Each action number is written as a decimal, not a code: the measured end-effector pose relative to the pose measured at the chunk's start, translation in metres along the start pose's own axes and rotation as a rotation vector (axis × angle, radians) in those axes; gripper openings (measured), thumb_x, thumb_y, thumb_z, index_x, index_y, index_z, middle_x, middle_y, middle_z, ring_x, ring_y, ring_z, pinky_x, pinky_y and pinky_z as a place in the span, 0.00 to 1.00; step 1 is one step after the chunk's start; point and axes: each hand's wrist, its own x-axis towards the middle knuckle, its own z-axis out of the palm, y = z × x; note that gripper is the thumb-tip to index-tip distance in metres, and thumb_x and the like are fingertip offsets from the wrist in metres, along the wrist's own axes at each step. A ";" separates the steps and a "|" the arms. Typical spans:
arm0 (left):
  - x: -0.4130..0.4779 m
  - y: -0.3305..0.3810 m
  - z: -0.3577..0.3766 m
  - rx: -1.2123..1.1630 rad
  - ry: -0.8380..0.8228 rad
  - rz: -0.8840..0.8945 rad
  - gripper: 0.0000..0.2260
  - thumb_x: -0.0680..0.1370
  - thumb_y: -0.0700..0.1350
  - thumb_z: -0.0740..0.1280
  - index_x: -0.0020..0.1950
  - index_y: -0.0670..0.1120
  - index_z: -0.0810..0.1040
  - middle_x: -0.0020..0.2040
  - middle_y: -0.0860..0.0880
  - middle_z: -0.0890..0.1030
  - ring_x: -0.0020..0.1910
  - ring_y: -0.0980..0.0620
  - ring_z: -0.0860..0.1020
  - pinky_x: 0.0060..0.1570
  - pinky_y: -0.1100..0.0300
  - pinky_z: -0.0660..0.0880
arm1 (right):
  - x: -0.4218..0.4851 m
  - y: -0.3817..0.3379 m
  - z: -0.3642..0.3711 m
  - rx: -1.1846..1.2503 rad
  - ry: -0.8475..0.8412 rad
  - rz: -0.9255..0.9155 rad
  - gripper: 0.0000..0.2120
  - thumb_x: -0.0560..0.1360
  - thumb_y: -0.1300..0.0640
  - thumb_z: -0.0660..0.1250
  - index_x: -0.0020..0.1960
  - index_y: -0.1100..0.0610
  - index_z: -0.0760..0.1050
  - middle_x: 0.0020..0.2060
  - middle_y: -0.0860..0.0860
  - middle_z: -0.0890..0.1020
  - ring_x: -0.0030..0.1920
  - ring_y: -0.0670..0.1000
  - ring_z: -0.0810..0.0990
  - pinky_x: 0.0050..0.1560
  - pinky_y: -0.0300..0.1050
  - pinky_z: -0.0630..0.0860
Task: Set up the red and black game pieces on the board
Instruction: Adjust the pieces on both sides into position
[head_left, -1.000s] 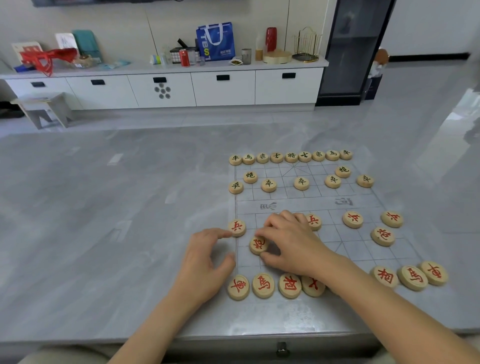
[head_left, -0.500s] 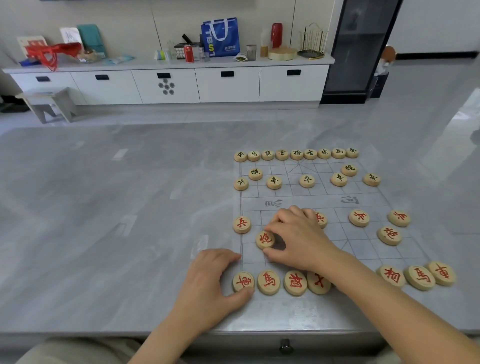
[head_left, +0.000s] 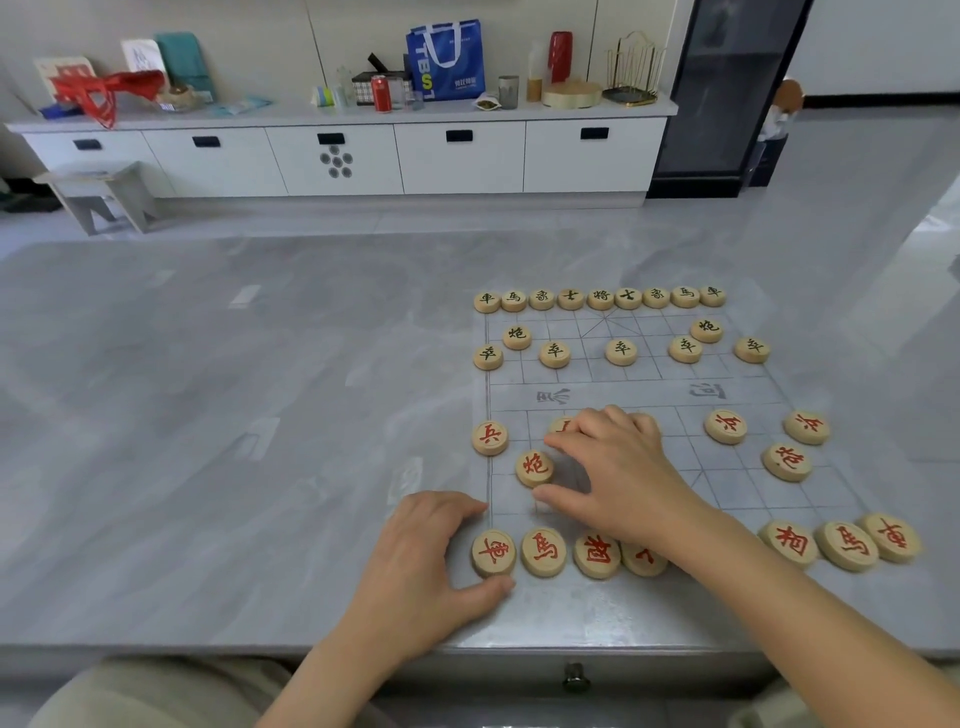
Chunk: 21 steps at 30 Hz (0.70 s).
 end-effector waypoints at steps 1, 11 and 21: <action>-0.002 0.000 -0.001 -0.002 -0.003 0.001 0.29 0.64 0.65 0.67 0.62 0.54 0.74 0.55 0.64 0.71 0.57 0.64 0.68 0.58 0.72 0.63 | -0.005 -0.001 -0.002 0.035 0.010 -0.004 0.36 0.63 0.28 0.46 0.63 0.43 0.71 0.51 0.39 0.68 0.56 0.44 0.64 0.53 0.43 0.54; -0.003 -0.002 0.003 -0.037 -0.025 0.041 0.22 0.69 0.55 0.66 0.63 0.59 0.73 0.52 0.61 0.77 0.54 0.60 0.73 0.58 0.58 0.71 | -0.045 -0.020 -0.007 0.094 -0.159 -0.129 0.27 0.70 0.36 0.57 0.67 0.42 0.67 0.52 0.39 0.64 0.55 0.42 0.60 0.59 0.42 0.55; -0.002 0.003 0.007 0.089 0.018 -0.007 0.27 0.65 0.66 0.66 0.58 0.53 0.78 0.50 0.56 0.78 0.51 0.56 0.73 0.54 0.59 0.67 | -0.049 -0.022 0.005 0.101 -0.112 -0.051 0.26 0.67 0.33 0.55 0.60 0.43 0.71 0.51 0.40 0.66 0.54 0.44 0.62 0.54 0.43 0.55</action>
